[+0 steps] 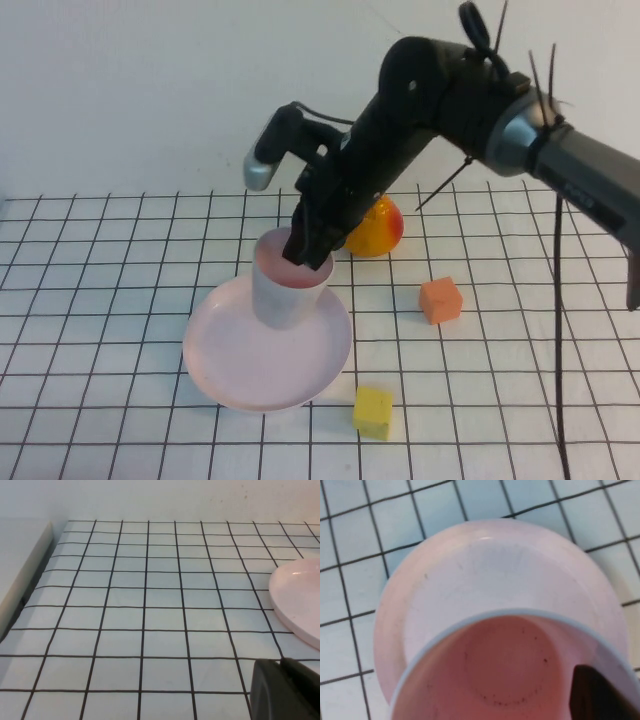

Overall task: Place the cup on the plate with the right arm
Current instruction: Place the cup on the plate

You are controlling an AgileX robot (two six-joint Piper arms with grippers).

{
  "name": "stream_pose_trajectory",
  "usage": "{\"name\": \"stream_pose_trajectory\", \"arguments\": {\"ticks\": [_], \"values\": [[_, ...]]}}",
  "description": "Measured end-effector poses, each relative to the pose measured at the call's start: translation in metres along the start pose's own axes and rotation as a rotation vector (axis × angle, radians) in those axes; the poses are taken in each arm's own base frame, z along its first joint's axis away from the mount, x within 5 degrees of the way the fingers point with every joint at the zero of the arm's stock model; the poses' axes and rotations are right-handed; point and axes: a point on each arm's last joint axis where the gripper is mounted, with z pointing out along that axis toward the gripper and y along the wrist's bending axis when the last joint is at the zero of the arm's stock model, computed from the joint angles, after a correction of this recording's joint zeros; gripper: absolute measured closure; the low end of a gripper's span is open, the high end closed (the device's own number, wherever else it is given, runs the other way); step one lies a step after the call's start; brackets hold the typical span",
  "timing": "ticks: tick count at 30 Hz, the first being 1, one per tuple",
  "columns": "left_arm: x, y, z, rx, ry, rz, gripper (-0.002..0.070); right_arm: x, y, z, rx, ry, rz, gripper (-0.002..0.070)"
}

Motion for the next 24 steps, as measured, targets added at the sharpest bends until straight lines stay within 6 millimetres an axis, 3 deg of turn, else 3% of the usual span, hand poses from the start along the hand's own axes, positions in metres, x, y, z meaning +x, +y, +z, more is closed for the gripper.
{"name": "stream_pose_trajectory", "arguments": {"ticks": [6,13,24], "values": [[0.000,0.000,0.000,0.000,0.000,0.000,0.0677,-0.007,0.021,0.026,0.003,0.087,-0.108,0.0647],[0.000,0.000,0.000,0.000,0.000,0.000,0.0677,0.002,0.015,0.050,-0.006,0.106,-0.093,0.0647],[0.000,0.000,0.000,0.000,0.000,0.000,0.0677,0.002,0.011,0.058,0.015,0.081,-0.090,0.0644]]}}
